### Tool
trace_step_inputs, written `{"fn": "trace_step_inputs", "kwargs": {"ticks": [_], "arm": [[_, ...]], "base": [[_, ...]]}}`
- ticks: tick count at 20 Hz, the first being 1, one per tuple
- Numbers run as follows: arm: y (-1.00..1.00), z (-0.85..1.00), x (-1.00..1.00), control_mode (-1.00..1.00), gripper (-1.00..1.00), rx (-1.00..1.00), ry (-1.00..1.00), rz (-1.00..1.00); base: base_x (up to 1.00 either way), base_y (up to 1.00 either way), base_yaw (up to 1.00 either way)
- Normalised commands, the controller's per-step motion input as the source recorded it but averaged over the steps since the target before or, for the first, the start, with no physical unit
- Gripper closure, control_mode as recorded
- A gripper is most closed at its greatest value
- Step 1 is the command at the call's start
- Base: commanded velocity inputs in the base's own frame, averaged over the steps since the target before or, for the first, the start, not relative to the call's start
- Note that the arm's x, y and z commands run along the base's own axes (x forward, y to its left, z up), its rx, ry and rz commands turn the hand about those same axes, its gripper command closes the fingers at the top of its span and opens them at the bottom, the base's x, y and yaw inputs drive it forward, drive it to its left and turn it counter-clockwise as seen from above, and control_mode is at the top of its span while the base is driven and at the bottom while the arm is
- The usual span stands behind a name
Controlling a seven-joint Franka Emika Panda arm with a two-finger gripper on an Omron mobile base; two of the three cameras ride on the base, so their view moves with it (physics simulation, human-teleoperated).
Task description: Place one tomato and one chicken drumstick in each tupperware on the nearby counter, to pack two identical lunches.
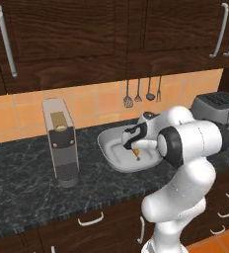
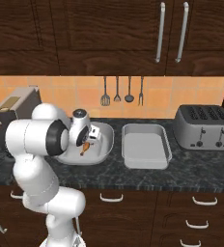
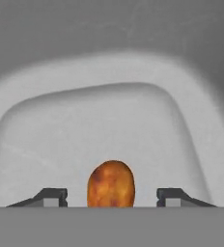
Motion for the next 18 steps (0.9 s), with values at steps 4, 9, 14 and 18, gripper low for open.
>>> {"fn": "trace_step_inputs", "kwargs": {"ticks": [4, 9, 14, 18], "arm": [[-0.05, 0.75, -0.6, -1.0, -1.0, 0.0, -0.12, 0.0], [-0.01, 0.61, -1.0, -1.0, -1.0, 0.0, -0.18, 0.0], [0.0, 0.63, -0.94, -1.0, -1.0, 0.0, -0.12, 0.01], [0.0, 0.78, -0.77, -1.0, -1.0, 0.0, -0.04, 0.01]], "base": [[0.0, 0.0, 0.0], [0.0, 0.0, 0.0], [0.0, 0.0, 0.0], [0.0, 0.0, 0.0]]}}
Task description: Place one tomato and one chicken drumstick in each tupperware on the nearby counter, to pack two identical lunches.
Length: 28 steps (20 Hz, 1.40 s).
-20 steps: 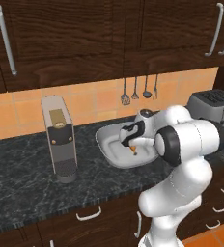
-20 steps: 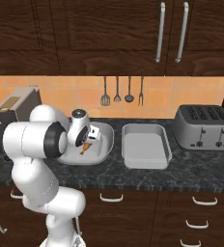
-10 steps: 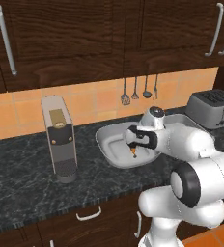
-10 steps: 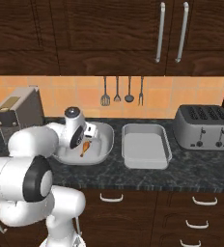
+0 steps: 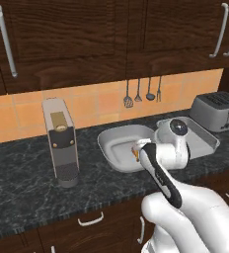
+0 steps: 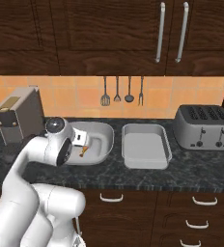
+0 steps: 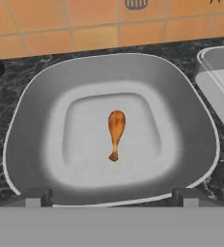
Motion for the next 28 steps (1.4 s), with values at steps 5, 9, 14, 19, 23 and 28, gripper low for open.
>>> {"fn": "trace_step_inputs", "kwargs": {"ticks": [5, 9, 14, 19, 23, 28], "arm": [[0.0, 0.64, -0.97, -1.0, -1.0, 0.0, 0.0, 0.01], [0.0, 0.75, -0.7, -1.0, -1.0, 0.0, 0.0, 0.0], [0.0, 0.0, 0.0, 1.0, -1.0, 0.0, 0.0, 0.0], [0.0, 0.0, 0.0, 1.0, -1.0, 0.0, 0.0, 0.0], [0.0, 0.0, 0.0, 1.0, -1.0, 0.0, 0.0, 0.0], [0.0, 0.0, 0.0, 1.0, -1.0, 0.0, 0.0, 0.0]], "base": [[0.0, 0.0, 0.0], [0.0, 0.0, 0.0], [-0.88, -0.11, 0.0], [-0.86, -0.88, -0.06], [-0.11, -1.0, 0.0], [-0.01, -1.0, 0.02]]}}
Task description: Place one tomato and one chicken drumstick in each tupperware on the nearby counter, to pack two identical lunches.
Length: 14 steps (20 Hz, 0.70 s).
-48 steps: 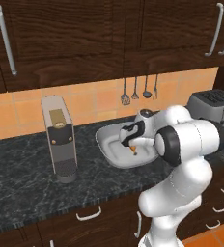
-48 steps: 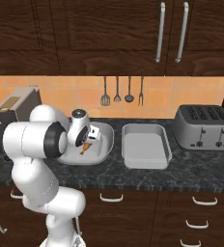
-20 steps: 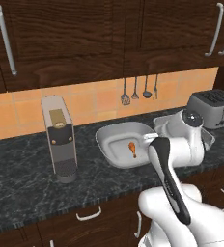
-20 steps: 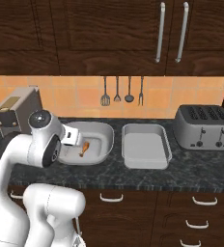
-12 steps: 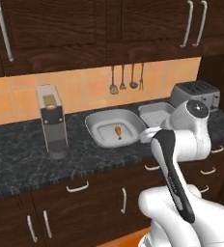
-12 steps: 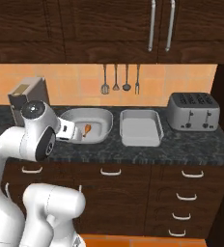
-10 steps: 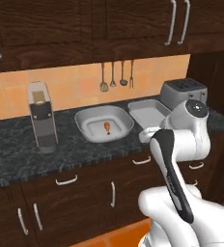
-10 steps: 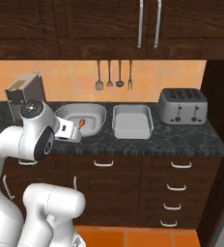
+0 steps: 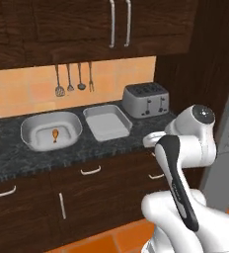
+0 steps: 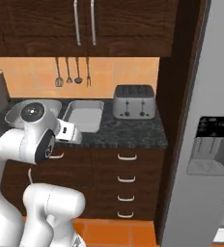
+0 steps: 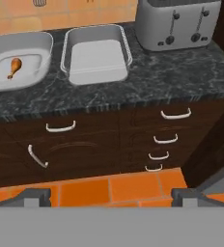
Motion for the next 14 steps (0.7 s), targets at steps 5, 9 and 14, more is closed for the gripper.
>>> {"fn": "trace_step_inputs", "kwargs": {"ticks": [5, 9, 14], "arm": [[0.0, 0.0, 0.0, 1.0, -1.0, 0.0, 0.0, 0.0], [0.0, 0.0, 0.0, 1.0, -1.0, 0.0, 0.0, 0.0], [0.0, 0.0, 0.0, 1.0, -1.0, 0.0, 0.0, 0.0]], "base": [[-0.37, -1.0, 0.0], [-0.17, -1.0, 0.0], [0.03, -1.0, 0.0]]}}
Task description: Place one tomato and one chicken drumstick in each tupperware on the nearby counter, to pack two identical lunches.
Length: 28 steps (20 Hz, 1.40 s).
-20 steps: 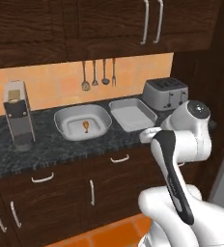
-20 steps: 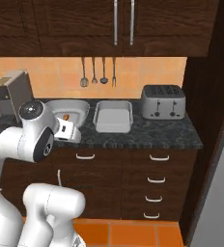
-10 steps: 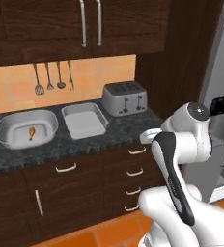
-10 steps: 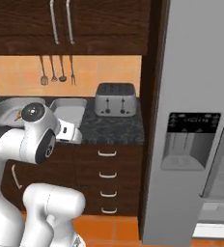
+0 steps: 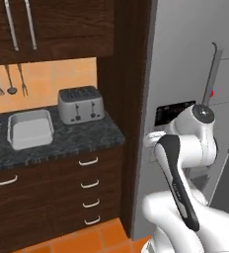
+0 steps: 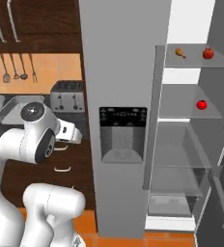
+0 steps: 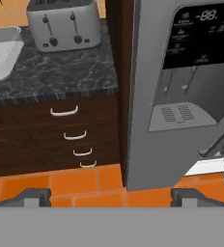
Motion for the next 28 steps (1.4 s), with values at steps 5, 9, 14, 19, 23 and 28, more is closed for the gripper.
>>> {"fn": "trace_step_inputs", "kwargs": {"ticks": [5, 9, 14, 19, 23, 28], "arm": [[0.0, 0.0, 0.0, 1.0, -1.0, 0.0, 0.0, 0.0], [0.0, 0.0, 0.0, 1.0, -1.0, 0.0, 0.0, 0.0], [0.0, 0.0, 0.0, 1.0, -1.0, 0.0, 0.0, 0.0], [0.0, 0.0, 0.0, 1.0, -1.0, 0.0, 0.0, 0.0], [0.0, 0.0, 0.0, 1.0, -1.0, 0.0, 0.0, 0.0], [-0.39, -0.13, 0.23, -1.0, -1.0, 0.0, 0.0, -0.05]], "base": [[0.12, -1.0, 0.0], [0.24, -1.0, 0.0], [0.45, -0.83, 0.0], [0.72, -0.29, 0.0], [0.73, -0.18, 0.0], [0.25, -0.19, 0.0]]}}
